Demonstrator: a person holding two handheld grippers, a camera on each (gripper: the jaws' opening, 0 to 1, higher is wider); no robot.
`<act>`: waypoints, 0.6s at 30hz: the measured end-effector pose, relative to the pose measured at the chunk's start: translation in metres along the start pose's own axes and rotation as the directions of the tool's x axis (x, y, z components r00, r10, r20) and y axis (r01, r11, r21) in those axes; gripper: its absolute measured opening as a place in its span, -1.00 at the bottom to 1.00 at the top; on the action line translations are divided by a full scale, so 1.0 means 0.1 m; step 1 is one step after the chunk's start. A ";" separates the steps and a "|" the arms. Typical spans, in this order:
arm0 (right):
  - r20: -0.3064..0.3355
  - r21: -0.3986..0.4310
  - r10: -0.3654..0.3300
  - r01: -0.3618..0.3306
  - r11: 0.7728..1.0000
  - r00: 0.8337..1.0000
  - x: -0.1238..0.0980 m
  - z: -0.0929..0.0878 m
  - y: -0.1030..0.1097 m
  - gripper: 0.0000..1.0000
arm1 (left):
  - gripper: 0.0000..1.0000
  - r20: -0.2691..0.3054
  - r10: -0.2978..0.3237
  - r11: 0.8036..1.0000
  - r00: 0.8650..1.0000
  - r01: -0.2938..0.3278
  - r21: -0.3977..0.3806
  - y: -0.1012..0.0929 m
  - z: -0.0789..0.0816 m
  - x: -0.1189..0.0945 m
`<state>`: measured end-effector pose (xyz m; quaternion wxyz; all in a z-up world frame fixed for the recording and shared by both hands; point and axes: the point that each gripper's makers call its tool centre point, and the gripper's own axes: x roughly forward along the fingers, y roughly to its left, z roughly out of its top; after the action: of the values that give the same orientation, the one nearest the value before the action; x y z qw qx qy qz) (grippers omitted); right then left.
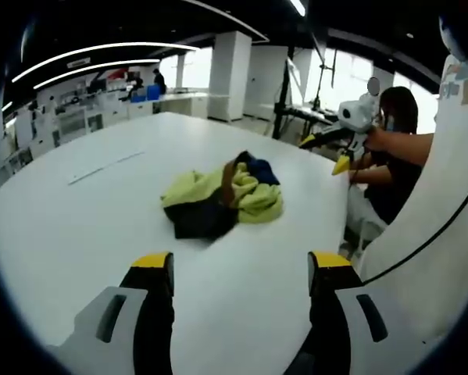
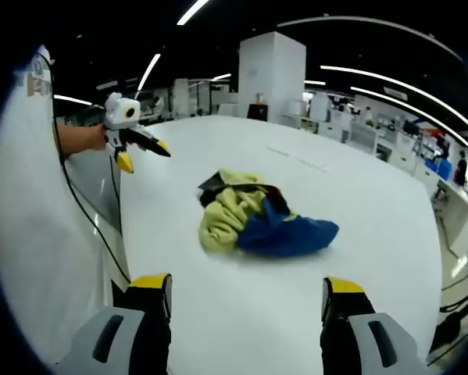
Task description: Fold the garment on the visible template until the final outline fits inside the template.
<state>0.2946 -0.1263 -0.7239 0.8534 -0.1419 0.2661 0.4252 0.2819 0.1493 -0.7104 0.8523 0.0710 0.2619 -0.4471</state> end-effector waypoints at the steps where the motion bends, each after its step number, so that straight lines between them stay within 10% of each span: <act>1: 0.000 0.001 -0.001 0.001 1.000 1.000 0.00 0.00 0.00 0.55 | 0.34 -0.002 0.002 1.000 1.000 -0.002 0.001 0.00 -0.01 0.00; 18: -0.009 0.012 0.000 0.000 1.000 1.000 0.04 -0.03 0.01 0.55 | 0.33 -0.013 -0.002 1.000 1.000 0.002 -0.014 0.09 -0.10 0.01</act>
<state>0.2951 -0.1247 -0.7292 0.8530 -0.1386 0.2724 0.4231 0.2859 0.1570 -0.7203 0.8507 0.0675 0.2706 -0.4456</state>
